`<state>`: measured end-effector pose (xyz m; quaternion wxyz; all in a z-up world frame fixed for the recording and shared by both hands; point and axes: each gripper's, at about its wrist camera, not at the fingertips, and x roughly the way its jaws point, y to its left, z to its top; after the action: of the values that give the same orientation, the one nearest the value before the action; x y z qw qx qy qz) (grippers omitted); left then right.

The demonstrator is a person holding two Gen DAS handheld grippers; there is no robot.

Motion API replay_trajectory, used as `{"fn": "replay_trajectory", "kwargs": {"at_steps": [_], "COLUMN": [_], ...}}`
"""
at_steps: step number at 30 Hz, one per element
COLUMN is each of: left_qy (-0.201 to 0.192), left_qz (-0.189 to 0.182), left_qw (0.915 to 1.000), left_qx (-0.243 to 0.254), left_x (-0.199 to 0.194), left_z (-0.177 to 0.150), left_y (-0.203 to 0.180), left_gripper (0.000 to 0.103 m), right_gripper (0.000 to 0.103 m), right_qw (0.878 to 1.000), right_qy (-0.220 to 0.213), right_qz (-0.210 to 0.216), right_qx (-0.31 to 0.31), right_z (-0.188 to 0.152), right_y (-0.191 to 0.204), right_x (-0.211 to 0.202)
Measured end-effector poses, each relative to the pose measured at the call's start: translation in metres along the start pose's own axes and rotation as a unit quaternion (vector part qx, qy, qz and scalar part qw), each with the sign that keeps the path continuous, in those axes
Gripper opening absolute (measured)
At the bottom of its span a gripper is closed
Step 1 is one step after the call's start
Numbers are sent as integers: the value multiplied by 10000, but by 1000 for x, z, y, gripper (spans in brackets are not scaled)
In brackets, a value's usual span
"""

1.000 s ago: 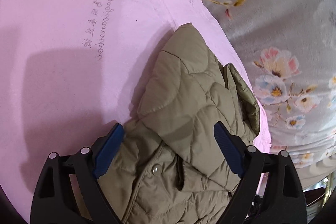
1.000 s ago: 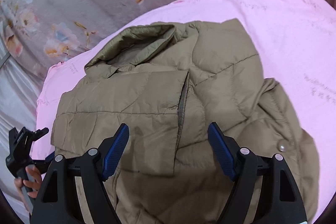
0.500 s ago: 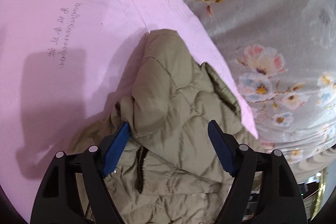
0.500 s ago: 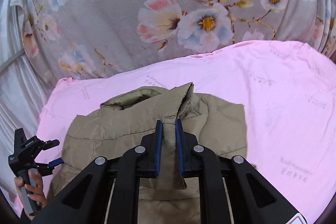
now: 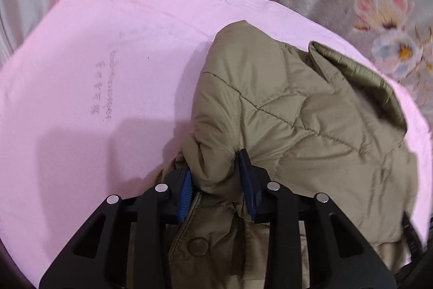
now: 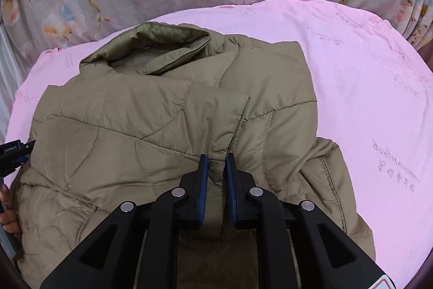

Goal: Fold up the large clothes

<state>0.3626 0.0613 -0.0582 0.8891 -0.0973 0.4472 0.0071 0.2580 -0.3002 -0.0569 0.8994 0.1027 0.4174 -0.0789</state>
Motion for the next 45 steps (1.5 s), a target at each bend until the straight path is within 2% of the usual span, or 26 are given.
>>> {"fn": "replay_trajectory", "kwargs": {"at_steps": [3,5,10,14,16,17,18,19,21,22,24,27,29,31,33,35,38,42,45], "left_qy": [-302,-361,-366,-388,-387,-382,-393,-420,-537,-572,-521,-321,-111,-29,17,-161,-363,-433,-483], "left_qz": [498,688,801,844,647,600,578,613,651,600,349,-43,-149,-46,126,220,270,292,479], "left_qw": [9973,9952,9939,9934,9961,9968,9971,9968,9960,9962,9974,9973,9951,9929,9916,9901,9869,9864,9832], "left_qx": [445,589,664,668,455,378,298,288,280,283,349,662,969,1191,1287,1376,1548,1557,1692], "left_x": [-1,-3,-18,-31,-38,-41,-49,-57,-78,-86,-97,-96,-80,-63,-46,-40,-35,-33,-31], "left_z": [-13,-19,-38,-52,-50,-50,-48,-47,-41,-38,-29,-26,-32,-42,-54,-61,-72,-76,-79], "left_y": [-14,-19,-14,-10,-1,3,9,12,15,14,0,-37,-65,-84,-95,-99,-101,-100,-105], "left_gripper": [31,31,31,31,32,32,33,33,32,32,32,32,33,33,32,32,33,33,33], "right_gripper": [13,13,14,14,16,19,29,44,56,56,56,50,41,31,27,26,25,26,26], "right_qw": [10000,9998,9985,9992,9995,9996,9998,9999,9988,9978,9977,9974,9952,9930,9921,9924,9929,9927,9925], "right_qy": [-30,-60,-67,-42,25,84,81,-37,-424,-575,-632,-494,-398,-297,-113,34,-18,-72,-123], "right_qz": [-7,-119,-381,-234,-136,-110,-131,-146,-154,-143,138,469,541,447,406,408,488,459,424], "right_qx": [-33,-124,-379,-323,-269,-226,-147,-31,214,290,221,-253,-714,-1054,-1184,-1161,-1086,-1117,-1143], "right_z": [-5,-8,-26,-39,-36,-32,-28,-25,-20,-17,-9,4,8,3,-6,-19,-28,-30,-32], "right_y": [1,4,13,9,6,3,0,-4,-11,-10,1,42,73,94,103,101,94,96,97], "right_x": [2,1,-13,-24,-24,-27,-33,-44,-70,-82,-93,-91,-82,-67,-50,-33,-27,-24,-23]}}
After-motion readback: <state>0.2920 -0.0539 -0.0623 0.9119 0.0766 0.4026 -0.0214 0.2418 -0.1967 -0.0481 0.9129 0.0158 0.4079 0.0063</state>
